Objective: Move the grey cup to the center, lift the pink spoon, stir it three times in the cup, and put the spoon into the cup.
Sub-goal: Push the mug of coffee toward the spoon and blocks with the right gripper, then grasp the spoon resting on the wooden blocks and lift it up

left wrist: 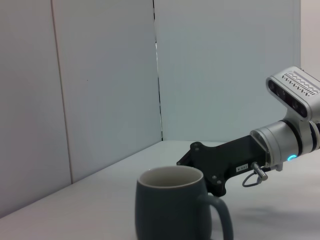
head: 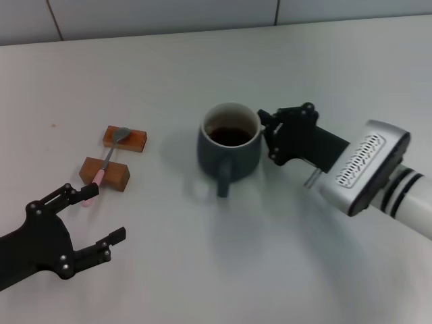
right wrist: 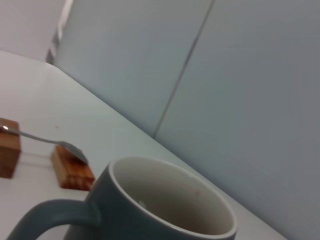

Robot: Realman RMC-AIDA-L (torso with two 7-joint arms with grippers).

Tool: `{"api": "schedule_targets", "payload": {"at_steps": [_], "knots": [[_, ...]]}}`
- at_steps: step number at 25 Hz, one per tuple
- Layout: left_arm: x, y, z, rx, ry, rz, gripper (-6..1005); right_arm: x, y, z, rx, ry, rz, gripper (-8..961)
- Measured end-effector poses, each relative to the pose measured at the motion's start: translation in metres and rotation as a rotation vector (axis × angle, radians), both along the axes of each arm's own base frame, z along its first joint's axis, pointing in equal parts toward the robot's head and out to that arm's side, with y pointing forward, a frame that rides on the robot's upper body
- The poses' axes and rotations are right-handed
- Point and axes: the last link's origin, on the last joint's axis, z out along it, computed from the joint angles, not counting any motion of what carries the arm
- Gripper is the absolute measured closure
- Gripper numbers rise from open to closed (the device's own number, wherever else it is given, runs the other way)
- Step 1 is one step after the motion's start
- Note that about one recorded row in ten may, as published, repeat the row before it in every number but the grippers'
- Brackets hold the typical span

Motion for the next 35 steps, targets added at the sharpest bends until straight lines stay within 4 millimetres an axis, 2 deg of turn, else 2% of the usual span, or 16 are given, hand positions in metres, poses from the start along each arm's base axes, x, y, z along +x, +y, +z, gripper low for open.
{"api": "schedule_targets", "payload": {"at_steps": [6,13,17,18,19,20,23,24,25,28,29,30,34,35], "knots": [[0.001,0.001,0.000,0.000,0.000,-0.003,185,-0.014,-0.003,-0.011,-0.048,0.008,0.037,936],[0.001,0.001,0.000,0.000,-0.001,-0.005,186,-0.014,-0.005,-0.012,-0.051,0.018,0.036,927],[0.001,0.001,0.000,-0.001,-0.002,-0.005,186,-0.006,-0.007,0.004,0.032,0.102,-0.003,921],[0.001,0.001,0.000,-0.001,-0.002,-0.005,187,-0.002,-0.007,0.013,0.081,0.149,-0.022,920],[0.001,0.001,0.000,-0.001,-0.002,-0.005,187,0.008,-0.011,0.036,0.184,0.262,-0.056,919],[0.001,0.001,0.000,-0.001,-0.003,-0.006,187,0.008,-0.011,0.036,0.184,0.262,-0.056,917],[0.002,0.001,0.000,-0.001,-0.004,-0.006,187,0.026,-0.027,0.075,0.276,0.492,-0.085,913],[0.002,0.001,0.000,-0.001,-0.004,-0.006,188,0.033,-0.041,0.092,0.237,0.585,-0.060,912],[0.002,0.001,-0.001,-0.001,-0.005,-0.006,188,0.033,-0.041,0.092,0.237,0.585,-0.060,910],[0.002,0.001,-0.001,-0.003,-0.007,-0.008,188,0.038,-0.066,0.099,0.071,0.586,0.016,906],[0.003,0.001,-0.002,-0.006,-0.011,-0.009,188,0.041,-0.082,0.095,-0.037,0.532,0.051,905],[0.003,0.001,-0.002,-0.006,-0.011,-0.009,188,0.041,-0.082,0.095,-0.037,0.532,0.051,904],[0.004,-0.001,-0.004,-0.013,-0.024,-0.011,189,0.053,-0.114,0.080,-0.189,0.455,0.038,898],[0.004,-0.001,-0.004,-0.013,-0.024,-0.012,189,0.053,-0.114,0.080,-0.189,0.455,0.038,897]]}}
